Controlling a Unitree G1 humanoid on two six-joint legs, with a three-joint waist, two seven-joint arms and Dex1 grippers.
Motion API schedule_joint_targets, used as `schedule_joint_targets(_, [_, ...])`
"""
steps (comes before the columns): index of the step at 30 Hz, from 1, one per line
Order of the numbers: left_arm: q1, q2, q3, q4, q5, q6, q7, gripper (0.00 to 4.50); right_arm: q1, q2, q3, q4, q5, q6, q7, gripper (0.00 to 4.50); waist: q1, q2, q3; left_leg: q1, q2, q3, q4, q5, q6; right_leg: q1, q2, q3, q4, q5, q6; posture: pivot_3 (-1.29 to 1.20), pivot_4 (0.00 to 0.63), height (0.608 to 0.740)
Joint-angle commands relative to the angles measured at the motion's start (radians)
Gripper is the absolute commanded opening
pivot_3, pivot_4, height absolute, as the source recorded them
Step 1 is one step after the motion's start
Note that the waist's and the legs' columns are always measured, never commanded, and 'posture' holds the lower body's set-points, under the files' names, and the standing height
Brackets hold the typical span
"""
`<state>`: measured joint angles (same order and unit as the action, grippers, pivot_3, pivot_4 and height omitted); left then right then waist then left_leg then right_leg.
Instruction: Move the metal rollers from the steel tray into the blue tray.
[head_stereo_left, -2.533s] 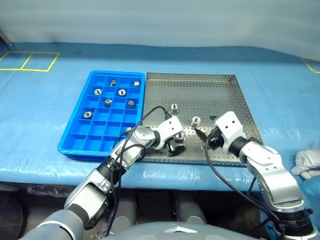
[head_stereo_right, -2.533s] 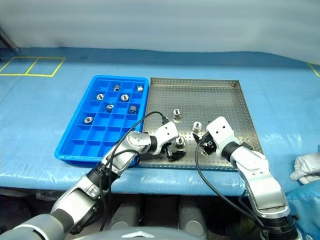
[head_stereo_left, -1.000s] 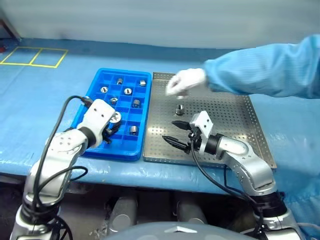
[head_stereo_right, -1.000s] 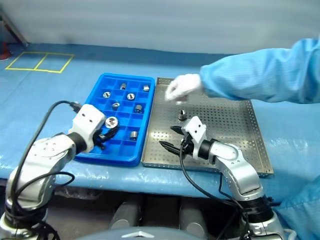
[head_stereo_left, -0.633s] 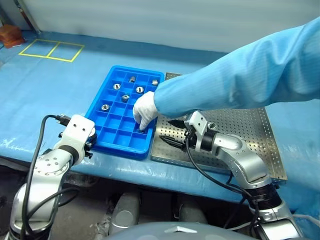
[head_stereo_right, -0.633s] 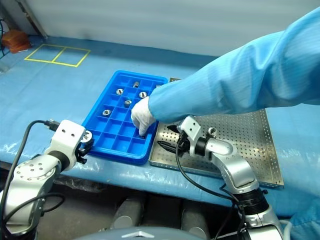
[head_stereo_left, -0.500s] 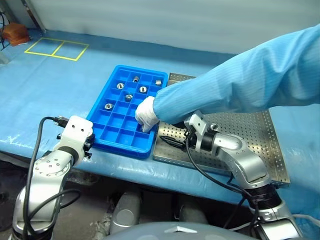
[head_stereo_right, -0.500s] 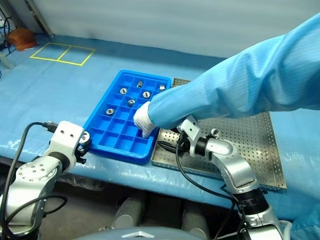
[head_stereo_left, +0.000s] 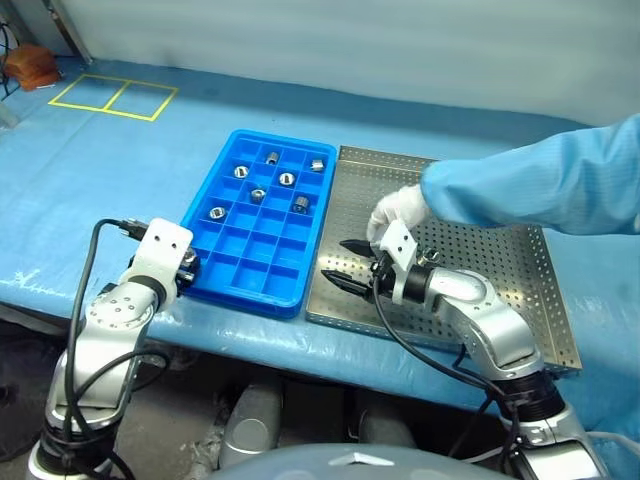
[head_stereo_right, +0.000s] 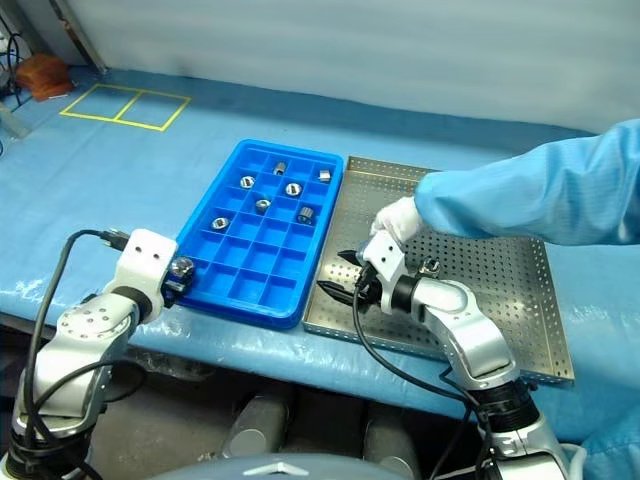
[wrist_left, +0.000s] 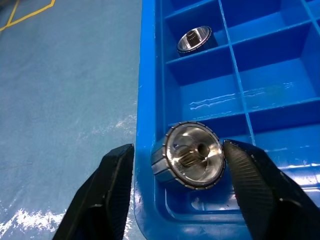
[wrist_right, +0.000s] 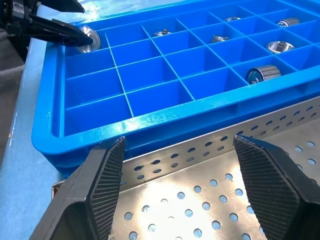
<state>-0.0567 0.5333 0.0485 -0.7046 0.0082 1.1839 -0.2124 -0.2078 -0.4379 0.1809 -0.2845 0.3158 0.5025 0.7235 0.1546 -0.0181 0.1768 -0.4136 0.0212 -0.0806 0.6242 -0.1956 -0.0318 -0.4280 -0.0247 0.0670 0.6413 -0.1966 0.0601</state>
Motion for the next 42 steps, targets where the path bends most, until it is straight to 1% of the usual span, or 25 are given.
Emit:
schedule_joint_targets(1, [-0.009, -0.025, 0.007, -0.001, -0.017, -0.028, -0.008, 4.39, 0.003, -0.001, -0.018, -0.040, 0.000, -0.024, -0.009, 3.67, -0.001, 0.000, 0.000, 0.000, 0.000, 0.000, 0.000, 0.000, 0.000, 0.000, 0.000, 0.000, 0.000, 0.000, 0.000, 0.36, 0.150, 0.740])
schedule_joint_targets(5, [-0.033, -0.108, 0.047, -0.003, -0.074, -0.178, -0.032, 4.39, 0.002, -0.001, -0.018, -0.038, -0.016, -0.031, -0.028, 3.67, 0.000, 0.000, 0.000, 0.000, 0.000, 0.000, 0.000, 0.000, 0.000, 0.000, 0.000, 0.000, 0.000, 0.000, 0.000, 0.34, 0.150, 0.740])
schedule_joint_targets(6, [-0.040, -0.126, 0.040, -0.005, -0.104, -0.219, -0.059, 4.39, 0.003, 0.000, -0.021, -0.038, -0.019, -0.031, -0.036, 3.67, 0.000, 0.000, 0.000, -0.001, 0.000, 0.000, 0.000, 0.000, 0.000, 0.000, 0.000, 0.000, 0.000, 0.000, 0.000, 0.34, 0.150, 0.740])
schedule_joint_targets(9, [-0.066, -0.150, -0.009, 0.008, -0.171, -0.317, -0.141, 4.39, 0.005, -0.003, -0.029, -0.038, -0.031, -0.021, -0.062, 3.67, -0.002, 0.000, 0.000, -0.001, 0.000, 0.000, 0.001, 0.000, 0.000, 0.000, 0.000, 0.000, 0.000, 0.000, 0.000, 0.32, 0.150, 0.740])
schedule_joint_targets(11, [-0.081, -0.150, -0.037, 0.031, -0.188, -0.358, -0.172, 4.39, 0.006, -0.007, -0.033, -0.038, -0.038, -0.012, -0.075, 3.67, -0.005, 0.000, 0.000, -0.001, 0.000, 0.000, 0.001, 0.000, 0.000, 0.000, 0.000, 0.000, 0.000, 0.000, 0.000, 0.31, 0.150, 0.740])
schedule_joint_targets(14, [-0.138, -0.162, -0.123, 0.110, -0.189, -0.428, -0.208, 4.39, 0.012, -0.015, -0.045, -0.037, -0.050, 0.005, -0.101, 3.67, -0.006, 0.000, 0.000, -0.001, 0.000, 0.000, 0.001, 0.000, 0.000, 0.000, 0.000, 0.000, 0.000, 0.000, 0.000, 0.29, 0.150, 0.740])
schedule_joint_targets(16, [-0.178, -0.168, -0.177, 0.177, -0.175, -0.476, -0.230, 4.39, 0.010, -0.014, -0.053, -0.026, -0.069, 0.021, -0.135, 3.67, -0.010, 0.000, 0.000, -0.001, 0.000, 0.000, 0.002, 0.000, 0.000, 0.001, 0.000, 0.000, 0.000, 0.000, 0.000, 0.28, 0.150, 0.740])
schedule_joint_targets(20, [-0.303, -0.202, -0.293, 0.384, -0.131, -0.583, -0.276, 4.39, 0.012, -0.017, -0.082, -0.008, -0.111, 0.069, -0.210, 3.67, -0.016, 0.000, 0.000, -0.001, 0.000, 0.000, 0.003, 0.000, 0.000, 0.001, 0.000, 0.000, 0.000, 0.000, 0.000, 0.24, 0.150, 0.740])
schedule_joint_targets(24, [-0.398, -0.225, -0.388, 0.535, -0.093, -0.663, -0.340, 4.39, 0.056, -0.062, -0.078, -0.061, -0.123, 0.073, -0.191, 3.67, -0.033, 0.000, 0.000, -0.002, -0.001, 0.001, 0.003, 0.000, 0.000, 0.001, 0.000, 0.001, 0.000, 0.001, 0.001, 0.20, 0.150, 0.740])
schedule_joint_targets(28, [-0.469, -0.255, -0.452, 0.675, -0.060, -0.729, -0.392, 4.39, 0.121, -0.086, -0.116, -0.139, -0.083, 0.063, -0.163, 3.67, -0.065, 0.000, 0.000, -0.003, -0.001, 0.000, 0.002, 0.000, 0.001, 0.001, 0.000, 0.001, -0.001, 0.000, 0.001, 0.13, 0.150, 0.740])
schedule_joint_targets(36, [-0.541, -0.332, -0.484, 0.913, -0.005, -0.814, -0.407, 4.39, 0.204, -0.084, -0.160, -0.226, -0.078, 0.072, -0.195, 3.67, -0.141, 0.000, 0.000, -0.001, -0.001, 0.001, 0.005, 0.000, 0.001, 0.001, 0.000, 0.001, 0.001, 0.001, 0.002, 0.05, 0.150, 0.740])
schedule_joint_targets(42, [-0.586, -0.381, -0.485, 1.010, 0.038, -0.794, -0.383, 4.39, 0.232, -0.075, -0.169, -0.257, -0.071, 0.071, -0.212, 3.67, -0.167, 0.000, 0.000, -0.002, -0.001, 0.000, 0.005, 0.000, 0.001, 0.001, 0.000, 0.002, 0.001, 0.001, 0.002, 0.03, 0.150, 0.740])
